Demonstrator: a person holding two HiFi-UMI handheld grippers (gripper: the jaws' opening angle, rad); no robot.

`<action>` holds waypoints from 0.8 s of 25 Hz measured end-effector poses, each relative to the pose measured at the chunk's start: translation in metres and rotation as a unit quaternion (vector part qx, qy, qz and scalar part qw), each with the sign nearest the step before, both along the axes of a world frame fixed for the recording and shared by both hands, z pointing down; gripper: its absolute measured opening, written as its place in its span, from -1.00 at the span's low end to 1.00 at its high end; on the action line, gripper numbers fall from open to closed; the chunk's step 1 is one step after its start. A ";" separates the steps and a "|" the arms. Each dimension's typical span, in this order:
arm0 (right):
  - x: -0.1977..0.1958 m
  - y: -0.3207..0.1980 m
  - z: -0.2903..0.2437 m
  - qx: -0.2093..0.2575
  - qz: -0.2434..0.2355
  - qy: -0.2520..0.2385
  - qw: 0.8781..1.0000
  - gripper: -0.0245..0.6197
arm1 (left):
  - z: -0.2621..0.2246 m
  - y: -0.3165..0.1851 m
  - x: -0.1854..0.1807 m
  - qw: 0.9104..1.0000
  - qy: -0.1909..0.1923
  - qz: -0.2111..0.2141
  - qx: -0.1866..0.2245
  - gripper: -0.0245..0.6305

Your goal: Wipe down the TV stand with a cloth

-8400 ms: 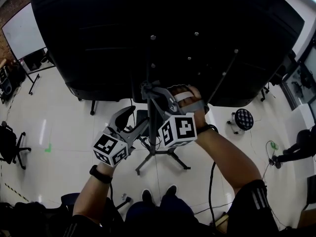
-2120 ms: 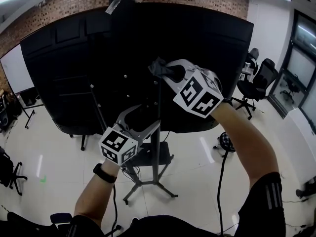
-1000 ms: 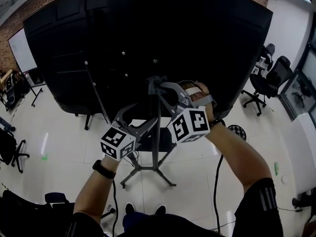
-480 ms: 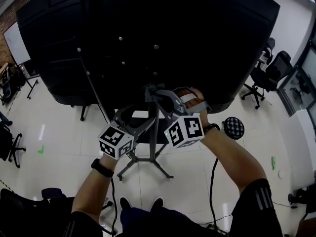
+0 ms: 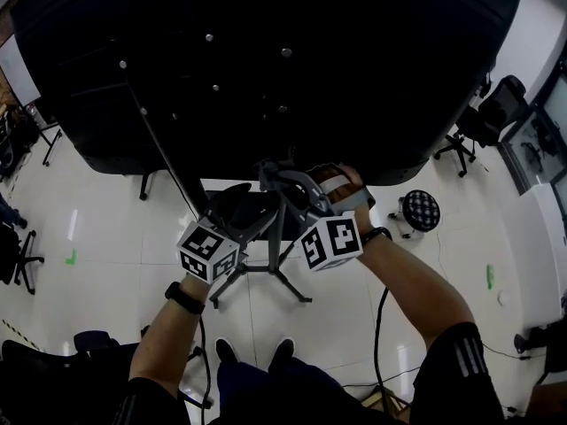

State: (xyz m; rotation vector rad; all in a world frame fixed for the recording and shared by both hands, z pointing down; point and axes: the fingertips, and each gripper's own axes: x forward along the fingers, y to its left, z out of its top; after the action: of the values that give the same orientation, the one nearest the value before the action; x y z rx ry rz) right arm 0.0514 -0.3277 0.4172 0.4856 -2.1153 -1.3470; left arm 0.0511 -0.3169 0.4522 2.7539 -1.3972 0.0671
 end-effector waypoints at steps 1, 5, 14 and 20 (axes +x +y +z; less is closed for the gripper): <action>0.000 0.000 0.008 -0.003 0.000 0.002 1.000 -0.81 | 0.006 0.000 0.000 1.000 0.000 0.001 -0.004 0.08; 0.002 0.000 0.038 -0.021 0.005 0.006 1.000 -0.81 | 0.031 0.000 0.000 1.000 0.002 0.006 -0.019 0.08; 0.006 -0.002 0.122 -0.075 0.022 0.032 0.996 -0.81 | 0.098 0.000 -0.005 0.998 0.006 0.007 -0.060 0.09; 0.010 -0.005 0.178 -0.115 0.031 0.045 0.992 -0.81 | 0.150 0.004 -0.005 0.995 0.010 0.015 -0.093 0.10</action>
State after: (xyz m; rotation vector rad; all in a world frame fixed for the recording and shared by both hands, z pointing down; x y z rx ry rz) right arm 0.0615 -0.3325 0.5947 0.3847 -2.1297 -1.0546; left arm 0.0459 -0.3127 0.6017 2.6165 -1.2737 0.1628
